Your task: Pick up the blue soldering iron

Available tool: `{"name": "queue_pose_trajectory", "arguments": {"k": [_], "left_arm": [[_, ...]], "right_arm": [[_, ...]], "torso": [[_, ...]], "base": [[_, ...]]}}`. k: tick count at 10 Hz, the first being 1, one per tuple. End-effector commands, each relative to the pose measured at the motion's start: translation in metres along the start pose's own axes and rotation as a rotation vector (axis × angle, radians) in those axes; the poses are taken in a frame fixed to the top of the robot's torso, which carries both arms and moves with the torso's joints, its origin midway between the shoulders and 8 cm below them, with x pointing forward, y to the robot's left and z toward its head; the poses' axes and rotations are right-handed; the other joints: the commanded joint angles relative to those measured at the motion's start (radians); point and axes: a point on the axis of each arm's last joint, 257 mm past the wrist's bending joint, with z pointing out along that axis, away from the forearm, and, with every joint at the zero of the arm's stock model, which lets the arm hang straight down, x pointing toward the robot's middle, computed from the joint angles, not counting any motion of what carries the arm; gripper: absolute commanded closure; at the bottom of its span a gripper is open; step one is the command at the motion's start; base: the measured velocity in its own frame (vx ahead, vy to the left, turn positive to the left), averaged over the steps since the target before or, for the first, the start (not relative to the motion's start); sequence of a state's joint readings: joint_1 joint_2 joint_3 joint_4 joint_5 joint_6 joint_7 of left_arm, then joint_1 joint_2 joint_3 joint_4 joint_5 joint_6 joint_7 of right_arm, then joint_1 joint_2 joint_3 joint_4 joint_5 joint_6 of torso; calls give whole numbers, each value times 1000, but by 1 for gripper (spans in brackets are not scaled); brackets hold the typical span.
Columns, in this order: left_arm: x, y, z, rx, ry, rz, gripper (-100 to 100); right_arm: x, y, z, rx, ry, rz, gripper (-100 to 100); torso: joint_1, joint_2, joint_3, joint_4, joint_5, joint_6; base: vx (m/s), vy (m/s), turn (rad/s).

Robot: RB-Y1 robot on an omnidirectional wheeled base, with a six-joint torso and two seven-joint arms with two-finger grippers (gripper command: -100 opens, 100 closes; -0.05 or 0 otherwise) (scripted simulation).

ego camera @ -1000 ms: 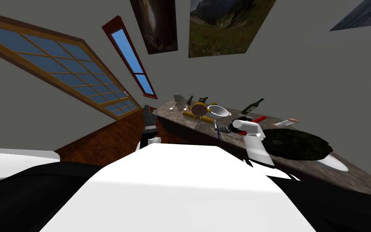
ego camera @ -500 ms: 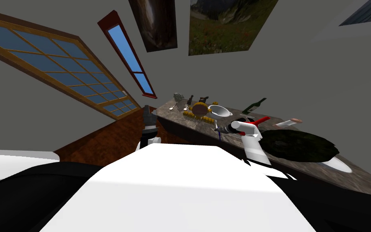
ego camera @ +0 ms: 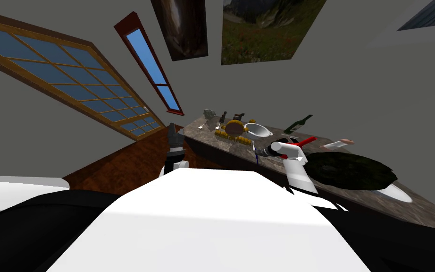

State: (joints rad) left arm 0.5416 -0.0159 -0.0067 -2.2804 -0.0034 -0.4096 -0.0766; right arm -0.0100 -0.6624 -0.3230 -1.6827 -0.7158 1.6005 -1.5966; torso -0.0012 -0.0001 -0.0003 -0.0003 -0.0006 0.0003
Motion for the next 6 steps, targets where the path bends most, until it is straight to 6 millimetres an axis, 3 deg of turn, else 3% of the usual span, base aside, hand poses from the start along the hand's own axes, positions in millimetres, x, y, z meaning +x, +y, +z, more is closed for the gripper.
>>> {"name": "queue_pose_trajectory", "arguments": {"k": [1, 2, 5, 6], "left_arm": [[0, 0, 0, 0, 0, 0, 0], [0, 0, 0, 0, 0, 0, 0], [0, 0, 0, 0, 0, 0, 0], [0, 0, 0, 0, 0, 0, 0]], "right_arm": [[0, 0, 0, 0, 0, 0, 0], [0, -3, -8, 0, -2, 2, 100], [1, -5, -14, 0, -3, 2, 100], [1, -5, -15, -1, -4, 3, 0]], "torso": [[0, 0, 0, 0, 0, 0], [0, 0, 0, 0, 0, 0], [-1, 2, 1, 0, 0, 0], [-1, 1, 1, 0, 0, 0]], "base": [[0, 0, 0], [-8, -11, 16], [-14, -21, 12], [0, 0, 0]]}}
